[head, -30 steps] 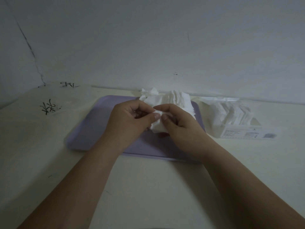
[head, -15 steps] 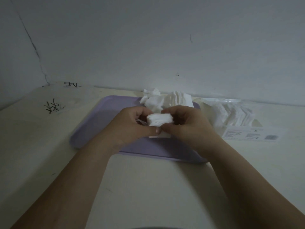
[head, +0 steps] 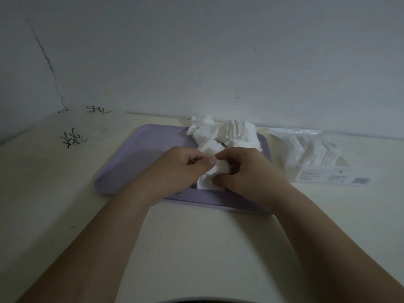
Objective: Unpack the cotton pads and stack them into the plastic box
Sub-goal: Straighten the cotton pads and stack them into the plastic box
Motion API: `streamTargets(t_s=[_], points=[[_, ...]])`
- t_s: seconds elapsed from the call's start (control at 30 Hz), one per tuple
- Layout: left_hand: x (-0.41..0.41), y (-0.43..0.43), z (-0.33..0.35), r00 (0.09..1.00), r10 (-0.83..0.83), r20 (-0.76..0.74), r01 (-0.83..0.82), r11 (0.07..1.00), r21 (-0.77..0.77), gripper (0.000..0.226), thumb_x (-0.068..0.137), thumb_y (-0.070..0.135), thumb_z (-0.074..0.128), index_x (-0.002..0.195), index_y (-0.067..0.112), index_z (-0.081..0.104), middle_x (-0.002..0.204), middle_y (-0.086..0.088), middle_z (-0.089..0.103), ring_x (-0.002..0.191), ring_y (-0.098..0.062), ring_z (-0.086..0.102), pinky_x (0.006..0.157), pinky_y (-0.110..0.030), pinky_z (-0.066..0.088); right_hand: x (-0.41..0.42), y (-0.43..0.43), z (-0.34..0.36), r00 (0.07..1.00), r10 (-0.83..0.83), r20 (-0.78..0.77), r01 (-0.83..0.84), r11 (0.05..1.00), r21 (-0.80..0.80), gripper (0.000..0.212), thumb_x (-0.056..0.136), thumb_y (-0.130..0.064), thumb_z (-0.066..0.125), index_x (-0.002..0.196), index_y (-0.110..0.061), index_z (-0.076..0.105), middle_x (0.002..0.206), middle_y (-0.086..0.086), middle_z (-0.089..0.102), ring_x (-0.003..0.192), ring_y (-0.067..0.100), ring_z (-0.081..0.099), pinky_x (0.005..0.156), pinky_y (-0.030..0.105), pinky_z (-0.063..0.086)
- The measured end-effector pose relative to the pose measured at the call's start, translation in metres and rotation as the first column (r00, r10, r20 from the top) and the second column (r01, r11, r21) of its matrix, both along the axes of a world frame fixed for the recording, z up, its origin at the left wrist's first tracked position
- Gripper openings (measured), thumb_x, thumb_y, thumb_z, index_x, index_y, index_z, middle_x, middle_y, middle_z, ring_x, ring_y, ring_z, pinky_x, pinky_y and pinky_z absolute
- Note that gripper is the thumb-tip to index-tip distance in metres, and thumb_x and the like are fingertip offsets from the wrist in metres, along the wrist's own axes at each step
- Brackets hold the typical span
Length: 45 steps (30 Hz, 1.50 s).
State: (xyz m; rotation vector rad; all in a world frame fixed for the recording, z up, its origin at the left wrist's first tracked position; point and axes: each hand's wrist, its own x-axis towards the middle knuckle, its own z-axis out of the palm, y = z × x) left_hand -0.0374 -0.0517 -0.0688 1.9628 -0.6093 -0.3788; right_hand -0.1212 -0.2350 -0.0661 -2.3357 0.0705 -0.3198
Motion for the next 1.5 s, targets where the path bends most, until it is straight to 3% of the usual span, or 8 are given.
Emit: streamTargets(t_s=[0.17, 0.3, 0.57, 0.8, 1.03, 1.13, 1.3, 1.5], points=[[-0.003, -0.003, -0.002, 0.999, -0.010, 0.050, 0.012, 0.999, -0.035, 0.017, 0.100, 0.036, 0.066, 0.096, 0.023, 0.077, 0.063, 0.003, 0.058, 0.044, -0.002, 0.042, 0.045, -0.014, 0.034, 0.000, -0.001, -0.001, 1.000, -0.003, -0.006, 0.004, 0.997, 0.079, 0.016, 0.081, -0.012, 0.082, 0.097, -0.013, 0.078, 0.079, 0.001, 0.075, 0.068, 0.014, 0.064, 0.060, 0.018, 0.047], [-0.010, 0.002, 0.002, 0.991, -0.122, 0.058, 0.124, 0.992, -0.030, 0.025, 0.085, 0.043, 0.082, 0.105, 0.029, 0.075, 0.085, -0.014, 0.071, 0.073, -0.010, 0.057, 0.067, -0.027, 0.044, -0.002, -0.001, 0.006, 1.000, -0.015, 0.012, 0.011, 0.966, 0.258, 0.019, 0.076, -0.006, 0.085, 0.092, -0.015, 0.079, 0.075, -0.002, 0.073, 0.065, 0.003, 0.059, 0.062, 0.019, 0.049], [-0.015, -0.013, 0.032, 0.996, -0.038, 0.084, 0.056, 0.972, -0.228, 0.015, 0.095, 0.011, 0.075, 0.107, 0.020, 0.076, 0.069, 0.002, 0.059, 0.055, -0.003, 0.048, 0.051, -0.014, 0.039, -0.016, -0.015, 0.036, 0.996, -0.048, 0.073, 0.002, 0.850, 0.527, 0.028, 0.082, -0.001, 0.084, 0.108, -0.008, 0.076, 0.088, -0.003, 0.080, 0.078, 0.004, 0.072, 0.070, 0.019, 0.056], [-0.036, -0.081, 0.056, 0.938, -0.004, 0.347, 0.084, 0.973, -0.217, 0.018, 0.090, 0.018, 0.080, 0.097, 0.033, 0.074, 0.113, 0.015, 0.071, 0.094, 0.010, 0.065, 0.082, -0.013, 0.050, -0.045, -0.063, 0.052, 0.984, -0.157, 0.087, 0.085, 0.835, 0.544, 0.019, 0.081, -0.001, 0.081, 0.099, -0.003, 0.076, 0.093, 0.011, 0.079, 0.082, 0.014, 0.070, 0.074, 0.031, 0.055], [-0.065, -0.174, 0.061, 0.960, -0.113, 0.258, 0.182, 0.947, -0.265, 0.015, 0.096, 0.017, 0.072, 0.107, 0.027, 0.074, 0.096, 0.006, 0.079, 0.090, -0.016, 0.076, 0.085, -0.046, 0.063, -0.094, -0.138, 0.062, 0.939, -0.328, 0.106, 0.225, 0.817, 0.531, 0.016, 0.087, -0.007, 0.074, 0.101, -0.010, 0.078, 0.097, 0.008, 0.081, 0.095, 0.021, 0.077, 0.076, 0.035, 0.060], [-0.065, -0.205, 0.054, 0.970, -0.109, 0.215, 0.152, 0.968, -0.198, 0.026, 0.092, 0.017, 0.072, 0.117, 0.026, 0.070, 0.098, 0.005, 0.077, 0.090, -0.016, 0.074, 0.091, -0.045, 0.061, -0.101, -0.161, 0.063, 0.871, -0.479, 0.107, 0.388, 0.806, 0.446, 0.008, 0.087, -0.012, 0.070, 0.092, -0.008, 0.074, 0.089, 0.015, 0.075, 0.078, 0.020, 0.071, 0.066, 0.041, 0.061], [-0.052, -0.219, 0.040, 0.845, -0.182, 0.504, 0.073, 0.971, 0.228, 0.033, 0.084, 0.032, 0.079, 0.116, 0.027, 0.072, 0.118, 0.006, 0.063, 0.108, -0.018, 0.063, 0.097, -0.038, 0.052, -0.090, -0.196, 0.057, 0.766, -0.643, 0.033, 0.640, 0.756, -0.135, 0.020, 0.082, -0.018, 0.066, 0.075, 0.000, 0.059, 0.064, 0.005, 0.056, 0.058, 0.023, 0.050, 0.049, 0.028, 0.032], [-0.051, -0.221, 0.030, 0.836, -0.184, 0.517, 0.070, 0.970, 0.232, 0.028, 0.082, 0.038, 0.080, 0.107, 0.028, 0.075, 0.110, 0.009, 0.063, 0.107, -0.015, 0.062, 0.101, -0.044, 0.049, -0.062, -0.194, 0.053, 0.694, -0.719, -0.029, 0.612, 0.611, -0.502, 0.022, 0.086, -0.010, 0.061, 0.073, -0.016, 0.044, 0.073, 0.000, 0.052, 0.056, 0.018, 0.046, 0.052, 0.024, 0.030]])
